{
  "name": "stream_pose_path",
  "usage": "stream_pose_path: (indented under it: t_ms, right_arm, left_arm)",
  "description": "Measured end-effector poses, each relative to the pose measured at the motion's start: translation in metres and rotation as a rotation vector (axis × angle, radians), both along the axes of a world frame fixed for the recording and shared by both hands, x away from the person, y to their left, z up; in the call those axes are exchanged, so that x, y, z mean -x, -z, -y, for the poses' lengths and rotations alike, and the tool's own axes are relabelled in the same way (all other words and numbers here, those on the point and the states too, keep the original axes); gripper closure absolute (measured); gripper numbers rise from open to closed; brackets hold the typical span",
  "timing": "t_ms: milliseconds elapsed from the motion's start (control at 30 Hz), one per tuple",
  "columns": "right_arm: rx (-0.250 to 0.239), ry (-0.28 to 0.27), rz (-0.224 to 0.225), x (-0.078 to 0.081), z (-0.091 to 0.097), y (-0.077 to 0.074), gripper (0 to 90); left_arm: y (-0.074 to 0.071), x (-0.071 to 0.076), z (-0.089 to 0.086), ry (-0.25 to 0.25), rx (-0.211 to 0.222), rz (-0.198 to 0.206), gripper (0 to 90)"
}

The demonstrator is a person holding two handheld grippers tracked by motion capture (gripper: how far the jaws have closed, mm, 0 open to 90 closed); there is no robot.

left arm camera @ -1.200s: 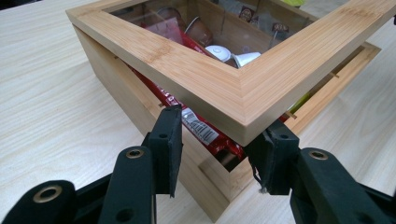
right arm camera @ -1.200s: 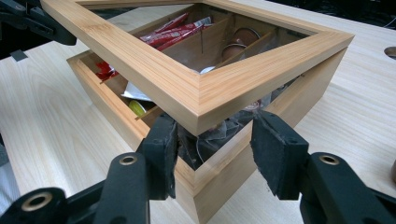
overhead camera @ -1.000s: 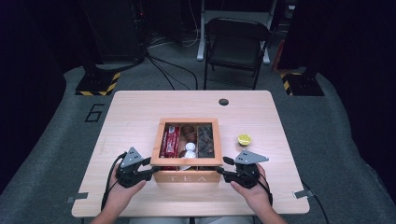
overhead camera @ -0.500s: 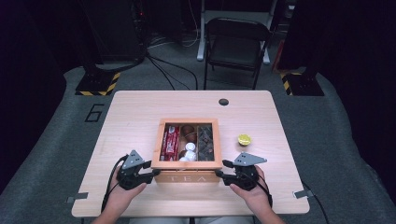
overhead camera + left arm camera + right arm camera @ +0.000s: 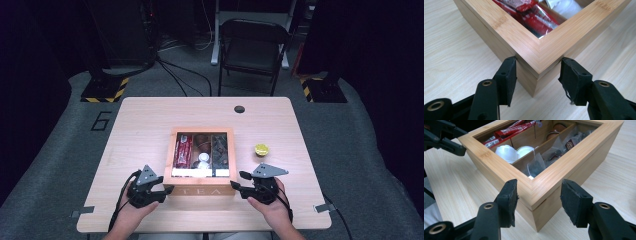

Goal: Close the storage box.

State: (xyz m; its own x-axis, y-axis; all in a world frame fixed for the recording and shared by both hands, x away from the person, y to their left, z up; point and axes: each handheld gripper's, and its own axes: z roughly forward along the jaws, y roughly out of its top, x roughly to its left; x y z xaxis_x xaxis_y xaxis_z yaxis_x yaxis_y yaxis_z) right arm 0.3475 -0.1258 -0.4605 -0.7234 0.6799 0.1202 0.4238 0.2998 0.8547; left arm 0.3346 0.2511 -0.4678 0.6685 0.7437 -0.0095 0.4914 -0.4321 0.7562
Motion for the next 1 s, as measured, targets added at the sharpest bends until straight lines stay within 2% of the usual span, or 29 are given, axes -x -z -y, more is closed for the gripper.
stream_pose_path:
  t_ms: [33,67,100,133,167,400,633,800,1000]
  right_arm:
    - [-0.009,0.0,-0.011,-0.001,0.001,0.001,47.2]
    - [-0.009,0.0,-0.011,-0.001,0.001,0.001,47.2]
    - [-0.009,0.003,-0.013,-0.001,0.001,0.001,47.1]
    - [-0.006,0.001,-0.009,-0.001,0.001,0.001,47.1]
    - [-0.003,0.003,-0.01,0.0,0.0,0.001,47.1]
    - [-0.007,0.004,-0.006,0.0,0.0,0.0,45.6]
    - [-0.042,0.021,0.014,-0.002,0.005,-0.007,42.0]
    - [-0.044,0.04,0.021,-0.004,0.011,-0.01,40.8]
    - [-0.048,0.082,0.033,-0.008,0.021,-0.013,39.9]
  left_arm:
    - [-0.001,-0.001,-0.001,0.006,0.019,-0.02,46.6]
    - [-0.001,-0.001,-0.001,0.006,0.019,-0.02,45.4]
    - [-0.001,-0.001,-0.002,-0.003,0.04,-0.018,44.3]
    - [-0.001,-0.001,-0.002,-0.003,0.04,-0.018,43.7]
    - [-0.003,-0.001,-0.003,-0.001,0.042,-0.001,43.2]
    - [-0.004,-0.002,-0.003,0.004,0.058,-0.015,36.4]
    - [-0.015,-0.003,-0.009,0.004,0.119,0.013,35.0]
    - [-0.021,-0.005,-0.019,-0.023,0.137,0.025,35.0]
    - [-0.025,-0.01,-0.035,-0.085,0.15,0.038,35.0]
